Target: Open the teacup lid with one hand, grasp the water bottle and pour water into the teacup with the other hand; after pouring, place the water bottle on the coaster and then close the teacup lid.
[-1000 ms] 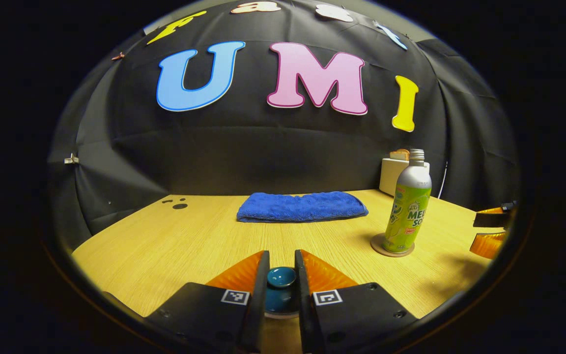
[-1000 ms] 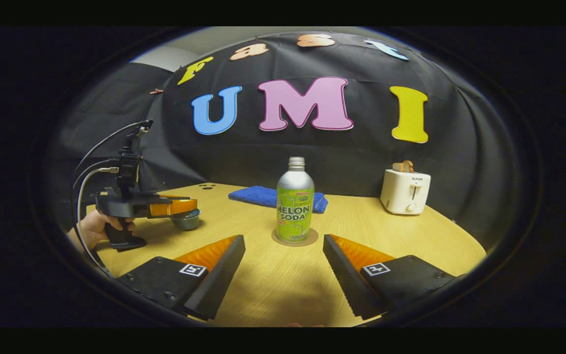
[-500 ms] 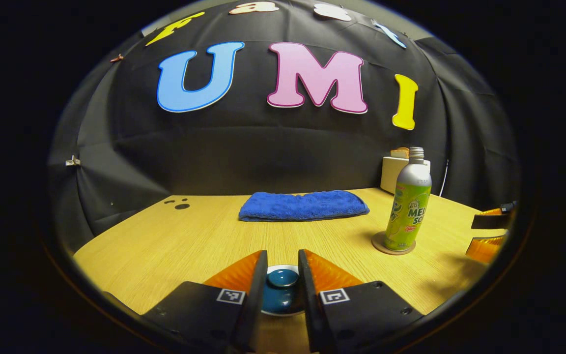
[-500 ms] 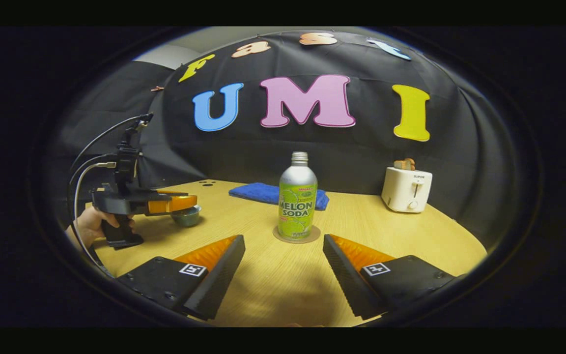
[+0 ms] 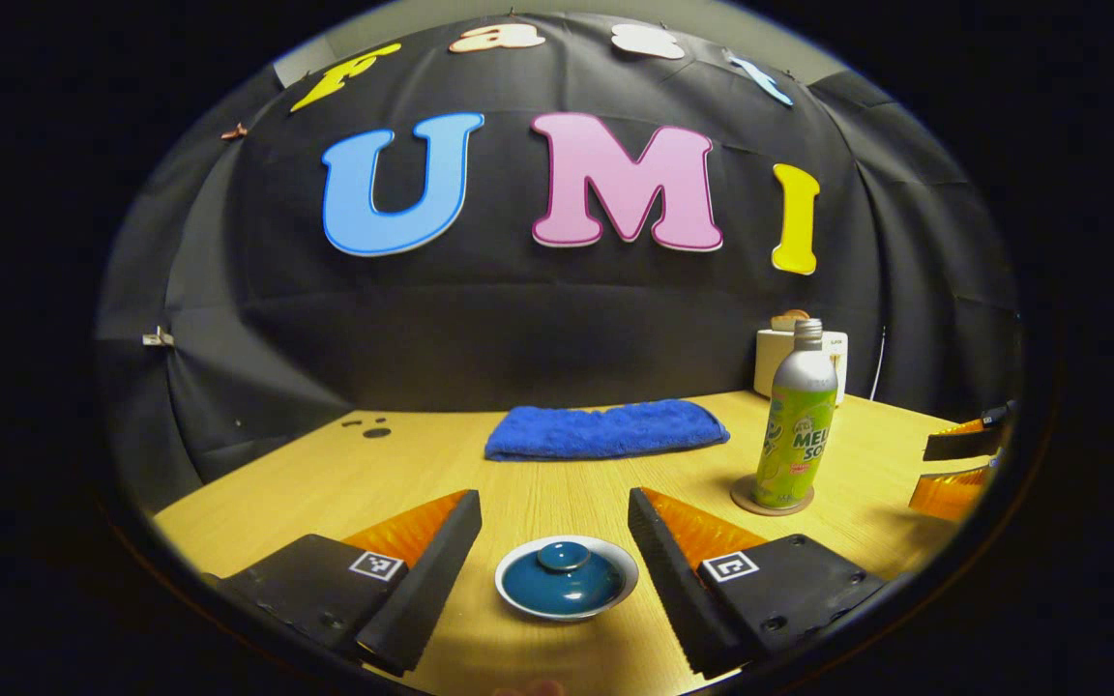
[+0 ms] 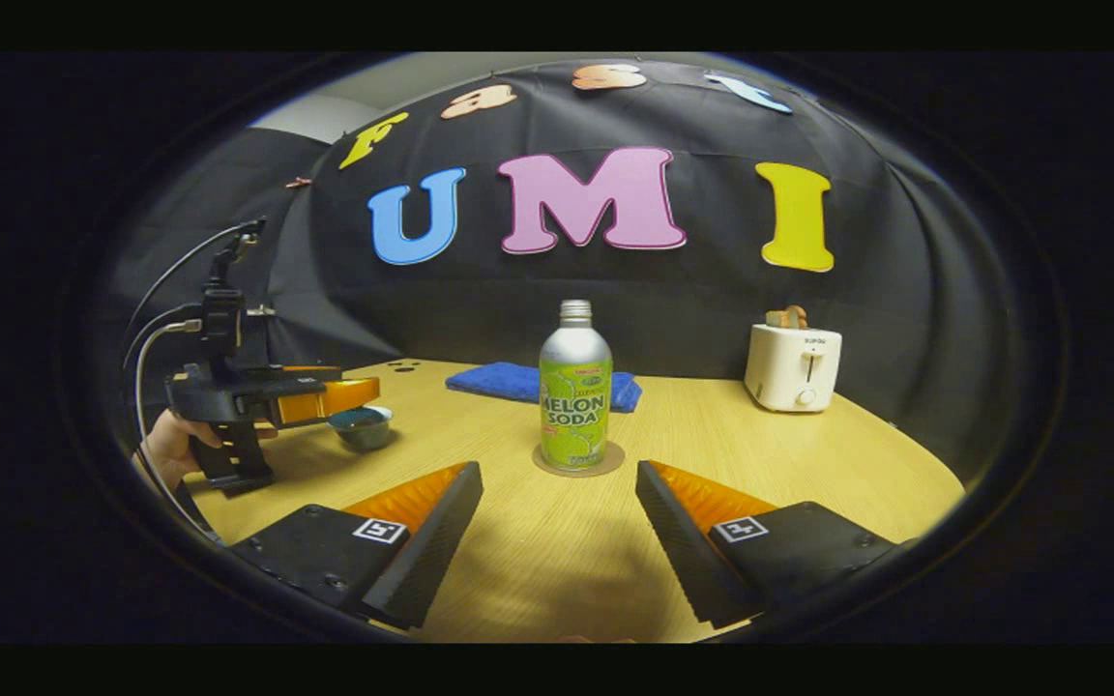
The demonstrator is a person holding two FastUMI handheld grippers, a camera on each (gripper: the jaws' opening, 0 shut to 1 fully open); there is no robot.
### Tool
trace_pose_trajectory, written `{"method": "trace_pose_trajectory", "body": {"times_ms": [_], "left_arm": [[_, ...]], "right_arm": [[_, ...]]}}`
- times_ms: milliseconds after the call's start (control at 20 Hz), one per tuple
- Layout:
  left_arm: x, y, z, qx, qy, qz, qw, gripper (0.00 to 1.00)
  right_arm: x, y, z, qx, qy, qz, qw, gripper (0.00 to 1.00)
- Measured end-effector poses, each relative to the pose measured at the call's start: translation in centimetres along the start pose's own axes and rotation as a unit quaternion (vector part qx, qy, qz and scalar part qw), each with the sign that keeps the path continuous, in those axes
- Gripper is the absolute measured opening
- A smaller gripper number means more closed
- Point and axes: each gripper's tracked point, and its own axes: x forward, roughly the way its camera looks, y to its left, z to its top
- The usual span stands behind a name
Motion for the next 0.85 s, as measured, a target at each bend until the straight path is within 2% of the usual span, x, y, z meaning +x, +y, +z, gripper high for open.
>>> {"method": "trace_pose_trajectory", "body": {"times_ms": [200, 400, 600, 850], "left_arm": [[-3.0, 0.0, 2.3, 0.002, -0.041, 0.007, 0.999, 0.96], [-5.5, -1.3, 2.8, -0.030, -0.073, -0.005, 0.997, 0.96], [-6.4, -2.4, 1.8, -0.022, -0.066, -0.012, 0.997, 0.96], [-8.4, -2.5, 2.6, -0.022, -0.073, -0.010, 0.997, 0.96]], "right_arm": [[-0.2, 0.1, 1.0, -0.003, -0.015, -0.010, 1.000, 0.99], [0.0, 0.3, 1.3, -0.004, -0.025, -0.022, 0.999, 0.99], [-0.2, 0.9, 2.0, 0.000, -0.040, -0.033, 0.999, 0.99], [-1.6, 1.6, 3.2, -0.003, -0.059, -0.045, 0.997, 0.99]]}}
